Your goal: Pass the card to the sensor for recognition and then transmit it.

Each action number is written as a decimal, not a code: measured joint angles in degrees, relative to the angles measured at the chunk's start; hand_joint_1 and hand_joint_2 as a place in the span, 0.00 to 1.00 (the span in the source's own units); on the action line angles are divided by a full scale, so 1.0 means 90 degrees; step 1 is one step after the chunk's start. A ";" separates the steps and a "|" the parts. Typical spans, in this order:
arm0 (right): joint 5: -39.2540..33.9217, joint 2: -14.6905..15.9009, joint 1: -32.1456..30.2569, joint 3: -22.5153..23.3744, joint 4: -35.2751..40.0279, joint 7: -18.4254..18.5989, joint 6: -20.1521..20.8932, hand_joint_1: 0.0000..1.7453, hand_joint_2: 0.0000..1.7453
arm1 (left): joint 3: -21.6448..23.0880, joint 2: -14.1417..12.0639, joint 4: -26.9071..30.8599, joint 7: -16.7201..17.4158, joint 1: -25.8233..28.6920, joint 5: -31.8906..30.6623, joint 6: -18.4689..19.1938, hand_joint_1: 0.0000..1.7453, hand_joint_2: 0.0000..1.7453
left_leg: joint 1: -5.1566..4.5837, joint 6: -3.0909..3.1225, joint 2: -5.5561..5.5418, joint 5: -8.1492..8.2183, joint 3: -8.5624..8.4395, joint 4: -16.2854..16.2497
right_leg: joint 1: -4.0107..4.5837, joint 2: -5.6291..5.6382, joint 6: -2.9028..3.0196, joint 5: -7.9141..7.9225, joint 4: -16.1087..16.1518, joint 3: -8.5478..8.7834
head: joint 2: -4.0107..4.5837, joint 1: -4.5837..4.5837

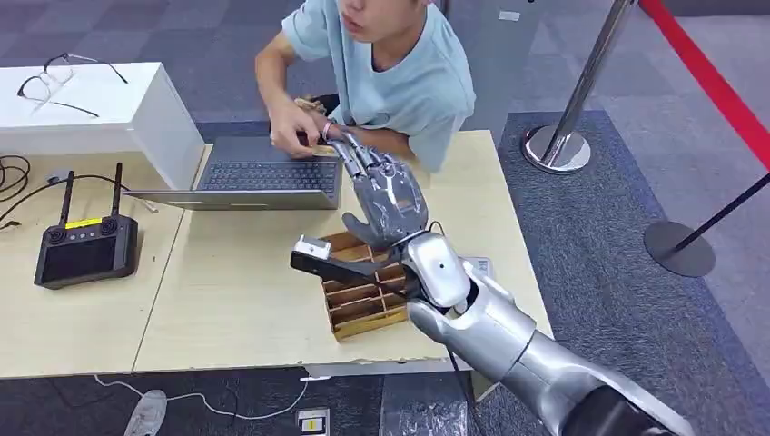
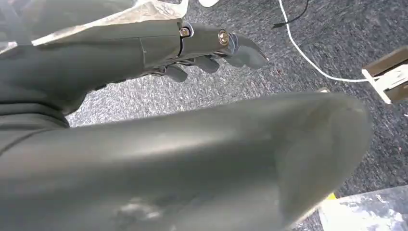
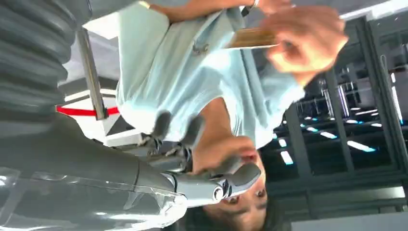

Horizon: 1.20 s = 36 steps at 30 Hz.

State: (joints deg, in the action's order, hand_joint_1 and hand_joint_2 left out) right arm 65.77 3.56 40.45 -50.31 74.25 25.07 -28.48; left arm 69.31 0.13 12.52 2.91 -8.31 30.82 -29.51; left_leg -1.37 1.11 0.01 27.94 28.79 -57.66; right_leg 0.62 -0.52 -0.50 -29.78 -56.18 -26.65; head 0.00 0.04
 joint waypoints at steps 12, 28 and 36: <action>0.0313 0.0279 -0.0004 0.0197 0.0536 0.0182 0.0036 0.00 1.00 | 0.0000 0.0000 0.0000 -0.0039 0.0001 0.0027 -0.0019 0.00 0.00 | 0.0000 0.0000 0.0000 0.0000 -0.0002 -0.0001 | 0.0000 0.0000 0.0000 0.0000 0.0000 -0.0001 | 0.0000 0.0000; 0.0595 0.1327 -0.0311 0.0820 0.1987 0.0762 0.0442 0.00 1.00 | -0.0015 0.0000 0.0000 -0.0172 0.0062 0.0243 -0.0136 0.00 0.00 | -0.0001 0.0001 -0.0002 0.0001 0.0000 -0.0006 | -0.0002 0.0000 -0.0001 0.0000 0.0002 -0.0002 | 0.0000 -0.0002; 0.0690 0.2163 -0.0957 0.1529 0.3098 0.1187 0.0760 0.00 1.00 | -0.0061 -0.0034 -0.0002 -0.0231 0.0197 0.0362 -0.0228 0.00 0.00 | -0.0003 0.0003 0.0000 0.0004 0.0006 -0.0007 | -0.0002 0.0000 -0.0001 -0.0001 0.0003 -0.0009 | 0.0000 0.0000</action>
State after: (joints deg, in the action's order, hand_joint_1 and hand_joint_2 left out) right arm 71.97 23.03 31.83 -36.55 102.13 35.76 -21.64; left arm 68.76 -0.18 12.50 0.83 -6.53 34.07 -31.56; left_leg -1.40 1.14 0.01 27.98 28.85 -57.72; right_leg 0.60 -0.52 -0.51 -29.79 -56.16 -26.73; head 0.00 0.04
